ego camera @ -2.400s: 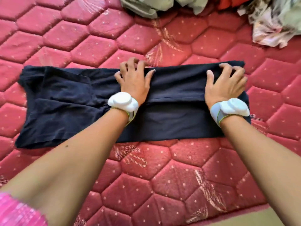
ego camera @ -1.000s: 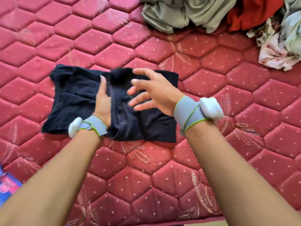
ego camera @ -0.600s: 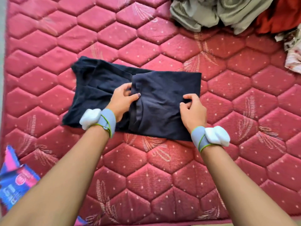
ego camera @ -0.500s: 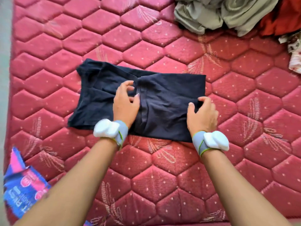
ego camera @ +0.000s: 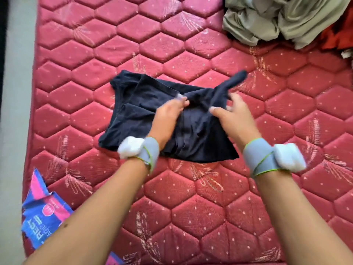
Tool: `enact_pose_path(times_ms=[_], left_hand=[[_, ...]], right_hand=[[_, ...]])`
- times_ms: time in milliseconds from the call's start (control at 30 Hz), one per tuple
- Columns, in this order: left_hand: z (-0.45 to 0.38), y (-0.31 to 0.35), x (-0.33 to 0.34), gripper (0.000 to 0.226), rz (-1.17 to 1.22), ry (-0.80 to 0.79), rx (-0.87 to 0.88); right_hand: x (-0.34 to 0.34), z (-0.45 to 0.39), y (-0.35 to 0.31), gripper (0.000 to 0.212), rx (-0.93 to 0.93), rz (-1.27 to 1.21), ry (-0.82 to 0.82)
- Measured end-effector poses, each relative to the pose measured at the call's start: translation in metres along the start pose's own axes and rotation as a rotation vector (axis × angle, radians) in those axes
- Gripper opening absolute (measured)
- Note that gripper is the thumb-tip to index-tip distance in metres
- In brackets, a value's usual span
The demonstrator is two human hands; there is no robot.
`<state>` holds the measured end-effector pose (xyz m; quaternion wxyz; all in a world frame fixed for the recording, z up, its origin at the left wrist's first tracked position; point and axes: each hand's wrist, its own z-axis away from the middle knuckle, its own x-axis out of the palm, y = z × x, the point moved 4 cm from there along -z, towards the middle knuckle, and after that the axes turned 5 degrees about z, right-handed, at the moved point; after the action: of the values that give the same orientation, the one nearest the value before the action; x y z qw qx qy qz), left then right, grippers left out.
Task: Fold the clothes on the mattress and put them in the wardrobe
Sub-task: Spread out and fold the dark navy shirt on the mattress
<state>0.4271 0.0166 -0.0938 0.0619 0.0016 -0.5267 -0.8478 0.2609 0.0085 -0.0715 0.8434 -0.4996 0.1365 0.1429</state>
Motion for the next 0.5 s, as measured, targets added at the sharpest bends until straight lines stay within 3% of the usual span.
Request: enact_pose_path(times_ms=[67,133,167,233,333,400,500], left_hand=[[0.002,0.010,-0.027,0.065,0.365,-0.074,-0.265],[0.007,0.020,-0.057,0.082,0.490,-0.234,-0.381],[0.009,0.023,-0.069,0.087,0.514,-0.291,-0.395],[0.008,0.020,-0.095,0.083,0.523,-0.295,-0.421],[0.000,-0.002,-0.122,0.049,0.372,-0.185,-0.404],[-0.008,-0.015,-0.132,0.034,0.288,-0.144,-0.336],[-0.016,-0.005,-0.141,0.029,0.197,-0.131,-0.204]], right_hand=[[0.040,0.011,-0.030,0.049,-0.112,0.003,-0.154],[0.081,0.020,-0.052,0.054,-0.153,-0.003,-0.366],[0.092,0.022,-0.056,0.051,-0.156,0.014,-0.395],[0.101,0.018,-0.051,0.042,-0.172,0.135,-0.239],[0.099,0.008,-0.014,0.041,-0.129,0.486,0.041],[0.104,0.011,0.002,0.047,-0.090,0.539,0.091],[0.112,0.017,0.006,0.058,-0.146,0.535,0.118]])
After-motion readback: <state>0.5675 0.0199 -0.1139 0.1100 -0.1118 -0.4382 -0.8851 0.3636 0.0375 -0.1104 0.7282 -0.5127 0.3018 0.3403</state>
